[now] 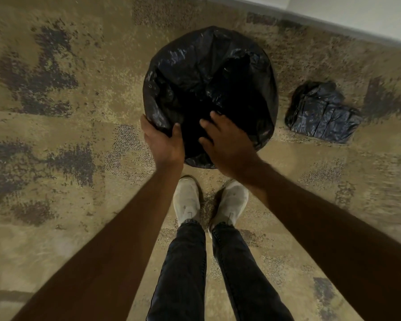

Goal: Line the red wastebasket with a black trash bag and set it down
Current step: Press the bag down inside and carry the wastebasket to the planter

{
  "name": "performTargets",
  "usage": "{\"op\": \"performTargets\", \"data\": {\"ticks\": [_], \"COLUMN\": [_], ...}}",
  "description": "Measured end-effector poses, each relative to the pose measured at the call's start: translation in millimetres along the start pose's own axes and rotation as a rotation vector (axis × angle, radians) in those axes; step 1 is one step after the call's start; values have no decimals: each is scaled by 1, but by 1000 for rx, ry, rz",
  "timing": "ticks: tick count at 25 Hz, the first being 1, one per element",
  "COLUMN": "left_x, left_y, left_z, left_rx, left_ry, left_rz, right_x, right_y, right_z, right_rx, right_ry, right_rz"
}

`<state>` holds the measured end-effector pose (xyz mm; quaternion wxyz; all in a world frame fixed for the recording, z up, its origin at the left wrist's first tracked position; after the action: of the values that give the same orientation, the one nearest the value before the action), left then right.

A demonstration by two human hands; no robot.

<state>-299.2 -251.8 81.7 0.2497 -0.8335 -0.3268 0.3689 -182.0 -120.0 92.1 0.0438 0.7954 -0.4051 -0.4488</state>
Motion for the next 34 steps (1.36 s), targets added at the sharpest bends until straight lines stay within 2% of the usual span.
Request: {"op": "performTargets", "data": {"ticks": [2,4,6,9,12,15,18,20,22,25,31,34], "left_x": [4,5,3,-1,-8,-17,-38,-49,-67,-99,-169,-224], "left_y": [7,11,16,18,7,-7,-27,-44,-63,-80,-75,-73], "left_z": [-4,-5,-3,-2,-20,-49,-80,-98,-117,-131,-104,-83], "left_rx": [-43,-67,-96,-179,-222,-256,-277,-289,-312,-295,-293,-266], "left_ry": [8,40,70,80,26,10,1,6,9,10,120,164], "left_rz": [-21,-37,-89,-182,-233,-259,-299,-312,-342,-354,-382,-371], "right_x": [31,39,31,-8,-46,-55,-49,-46,-50,-61,-47,-38], "right_y": [-5,-15,-18,-26,-50,-73,-58,-31,7,52,125,178], "right_z": [3,-1,-9,-26,-63,-102,-136,-152,-164,-173,-151,-136], "right_rx": [16,17,-10,41,274,518,747,800,748,699,702,665], "right_ry": [153,179,111,-145,-336,-450,-438,-345,-261,-267,-322,-350], "right_rz": [-180,-262,-249,-150,124,723,1309,1519,1657,1766,1779,1756]}}
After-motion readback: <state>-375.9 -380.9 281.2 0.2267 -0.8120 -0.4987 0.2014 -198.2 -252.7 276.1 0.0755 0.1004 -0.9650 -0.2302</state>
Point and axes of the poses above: each hand's wrist, its own z-axis towards the middle knuckle, its own x-axis out of the palm, y = z × x, the point moved 9 cm from there along z, towards the middle knuckle, and after that the axes turned 6 degrees about y, right-handed, at the moved point
